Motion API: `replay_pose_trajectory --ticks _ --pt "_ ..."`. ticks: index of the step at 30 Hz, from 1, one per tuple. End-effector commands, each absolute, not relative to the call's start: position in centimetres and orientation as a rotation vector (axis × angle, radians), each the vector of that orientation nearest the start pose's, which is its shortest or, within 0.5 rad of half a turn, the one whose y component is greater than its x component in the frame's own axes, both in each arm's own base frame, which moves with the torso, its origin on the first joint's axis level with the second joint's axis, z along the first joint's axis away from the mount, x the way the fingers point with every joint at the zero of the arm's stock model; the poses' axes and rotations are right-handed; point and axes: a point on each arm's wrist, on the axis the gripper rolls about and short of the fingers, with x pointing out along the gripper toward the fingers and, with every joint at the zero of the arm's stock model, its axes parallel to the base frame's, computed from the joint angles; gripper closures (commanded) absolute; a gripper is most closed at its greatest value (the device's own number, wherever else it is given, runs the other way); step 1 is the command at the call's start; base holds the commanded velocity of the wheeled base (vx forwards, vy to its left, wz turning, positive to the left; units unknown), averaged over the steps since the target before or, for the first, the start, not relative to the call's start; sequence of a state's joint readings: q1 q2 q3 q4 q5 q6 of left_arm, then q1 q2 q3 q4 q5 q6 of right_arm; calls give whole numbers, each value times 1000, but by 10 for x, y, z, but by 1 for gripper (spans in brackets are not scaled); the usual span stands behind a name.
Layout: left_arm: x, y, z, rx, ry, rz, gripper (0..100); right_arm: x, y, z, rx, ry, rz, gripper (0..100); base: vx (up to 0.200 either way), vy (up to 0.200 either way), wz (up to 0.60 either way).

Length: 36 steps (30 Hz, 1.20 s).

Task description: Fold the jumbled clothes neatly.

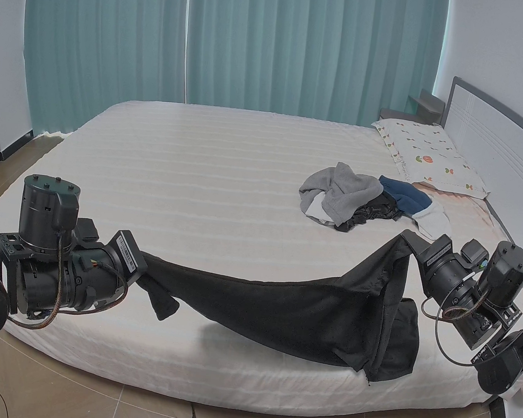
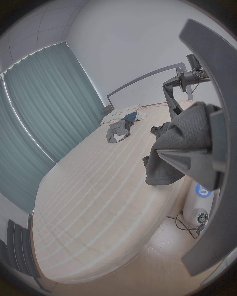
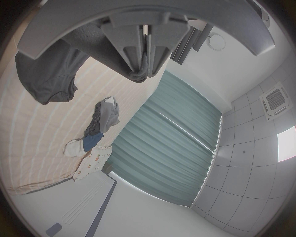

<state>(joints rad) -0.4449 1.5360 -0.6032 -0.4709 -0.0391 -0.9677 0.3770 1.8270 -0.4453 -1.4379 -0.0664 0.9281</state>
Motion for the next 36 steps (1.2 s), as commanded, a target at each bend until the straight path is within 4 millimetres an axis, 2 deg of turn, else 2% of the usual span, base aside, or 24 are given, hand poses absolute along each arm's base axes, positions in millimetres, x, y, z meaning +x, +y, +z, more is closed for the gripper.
replay_pose_trajectory --ticks 1,24,36 --pt "222 -107 158 -837 648 -212 100 265 102 140 935 88 317 100 0 200 0" --pt "222 -107 159 -840 642 -213 100 261 104 144 937 83 332 100 0 200 0" --pt "222 -107 159 -838 646 -217 100 257 103 146 935 79 336 100 0 0 0"
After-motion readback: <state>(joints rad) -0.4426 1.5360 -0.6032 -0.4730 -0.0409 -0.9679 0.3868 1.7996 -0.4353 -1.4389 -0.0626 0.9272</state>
